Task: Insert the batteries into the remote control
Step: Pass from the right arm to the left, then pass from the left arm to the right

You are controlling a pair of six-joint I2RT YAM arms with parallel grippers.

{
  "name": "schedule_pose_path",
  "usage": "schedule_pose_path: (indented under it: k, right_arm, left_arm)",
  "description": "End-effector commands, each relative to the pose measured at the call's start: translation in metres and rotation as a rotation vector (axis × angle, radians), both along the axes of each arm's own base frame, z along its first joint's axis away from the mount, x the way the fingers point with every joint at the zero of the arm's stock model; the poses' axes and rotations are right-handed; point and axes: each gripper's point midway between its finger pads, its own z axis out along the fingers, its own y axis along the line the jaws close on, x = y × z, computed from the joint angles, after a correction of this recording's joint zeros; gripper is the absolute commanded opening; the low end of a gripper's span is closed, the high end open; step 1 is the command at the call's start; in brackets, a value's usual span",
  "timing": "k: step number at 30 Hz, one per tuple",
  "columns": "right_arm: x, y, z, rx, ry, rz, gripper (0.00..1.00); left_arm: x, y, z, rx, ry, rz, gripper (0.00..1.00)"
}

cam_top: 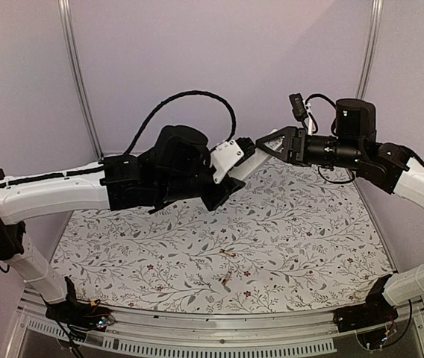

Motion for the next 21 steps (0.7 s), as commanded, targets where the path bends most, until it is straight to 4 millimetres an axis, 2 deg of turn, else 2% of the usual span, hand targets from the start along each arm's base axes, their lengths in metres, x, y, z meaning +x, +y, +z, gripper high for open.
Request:
schedule_pose_path:
  k: [1,4,6,8,10,14,21]
  right_arm:
    - [0.004,0.002,0.001,0.026,0.018,-0.005,0.54]
    - [0.005,0.003,-0.003,0.034,0.023,-0.005,0.4]
    - [0.004,0.002,-0.006,0.035,0.031,-0.002,0.37]
    - [0.004,0.001,-0.009,0.04,0.043,0.0,0.38]
    - [0.004,0.001,-0.012,0.045,0.063,0.005,0.43]
    - [0.005,0.001,-0.02,0.043,0.07,0.011,0.43]
    - [0.005,0.002,-0.017,0.078,0.055,0.045,0.21]
  left_arm:
    - [-0.002,-0.005,-0.002,0.061,-0.052,0.013,0.0]
    - [-0.001,-0.006,-0.007,0.084,-0.06,0.021,0.0]
    - [0.001,-0.004,-0.008,0.095,-0.067,0.034,0.0]
    - [0.004,-0.002,-0.008,0.103,-0.078,0.044,0.0]
    - [0.005,-0.001,-0.008,0.109,-0.084,0.052,0.0]
    - [0.004,-0.001,-0.006,0.087,-0.064,0.046,0.0]
    - [-0.002,-0.002,-0.008,0.068,-0.018,0.003,0.02]
